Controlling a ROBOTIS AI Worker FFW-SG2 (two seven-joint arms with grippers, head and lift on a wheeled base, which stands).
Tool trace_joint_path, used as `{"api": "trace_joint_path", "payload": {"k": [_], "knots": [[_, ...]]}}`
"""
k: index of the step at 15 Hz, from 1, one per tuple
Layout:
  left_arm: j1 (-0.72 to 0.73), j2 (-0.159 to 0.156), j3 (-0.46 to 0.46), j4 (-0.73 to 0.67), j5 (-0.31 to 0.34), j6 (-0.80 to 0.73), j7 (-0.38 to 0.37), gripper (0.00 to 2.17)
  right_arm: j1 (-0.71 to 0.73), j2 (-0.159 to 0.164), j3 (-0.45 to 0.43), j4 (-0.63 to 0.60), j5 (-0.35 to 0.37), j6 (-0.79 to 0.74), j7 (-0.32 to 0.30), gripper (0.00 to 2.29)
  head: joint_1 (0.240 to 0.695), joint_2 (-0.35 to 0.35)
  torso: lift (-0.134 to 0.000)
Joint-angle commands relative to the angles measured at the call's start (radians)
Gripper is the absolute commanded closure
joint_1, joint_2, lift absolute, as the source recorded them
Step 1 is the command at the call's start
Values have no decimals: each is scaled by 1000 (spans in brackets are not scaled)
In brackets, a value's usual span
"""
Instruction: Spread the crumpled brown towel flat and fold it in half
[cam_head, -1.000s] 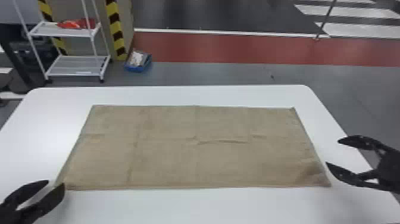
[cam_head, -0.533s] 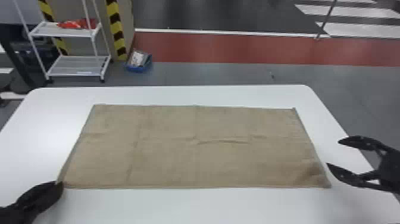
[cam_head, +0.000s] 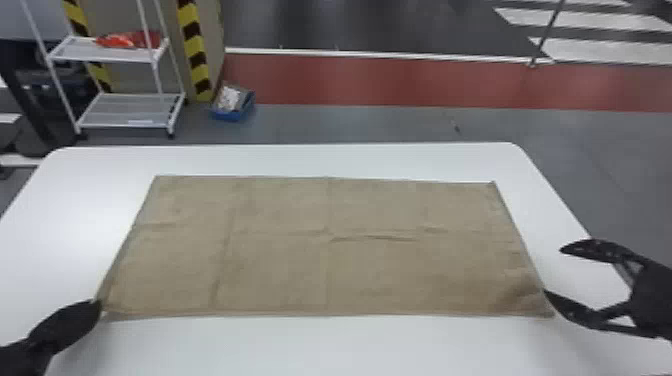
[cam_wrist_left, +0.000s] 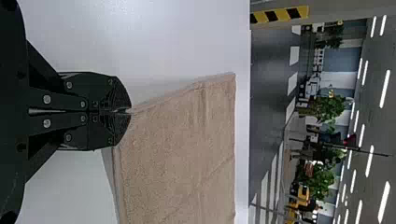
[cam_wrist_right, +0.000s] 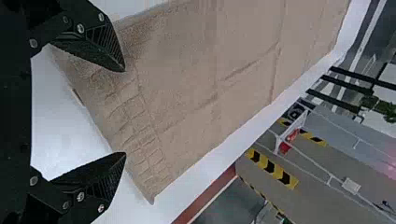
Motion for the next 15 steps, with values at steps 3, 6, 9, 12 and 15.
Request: {"api": "trace_joint_path", "payload": {"k": [3,6,9,12,15], "knots": [[0,0,2,-5,2,9,1,1423,31,-3,-1,70,28,-89,35,373,695,-71,-125],[-6,0,-3,-5,0,21,3,1423,31,-2,-11,93,-6,-86,115,410,695,-71,-125],[-7,-1,-9,-10,-1,28,6,1423,31,-5,-21,96,-37,-59,129,589,695,-77,-125],[-6,-1,-9,-10,-8,34,6,1423,20,-5,-23,97,-40,-16,129,593,695,-87,-125],[-4,-1,-1,-12,-8,49,6,1423,5,-10,-44,108,-38,27,129,589,695,-96,-125]]}}
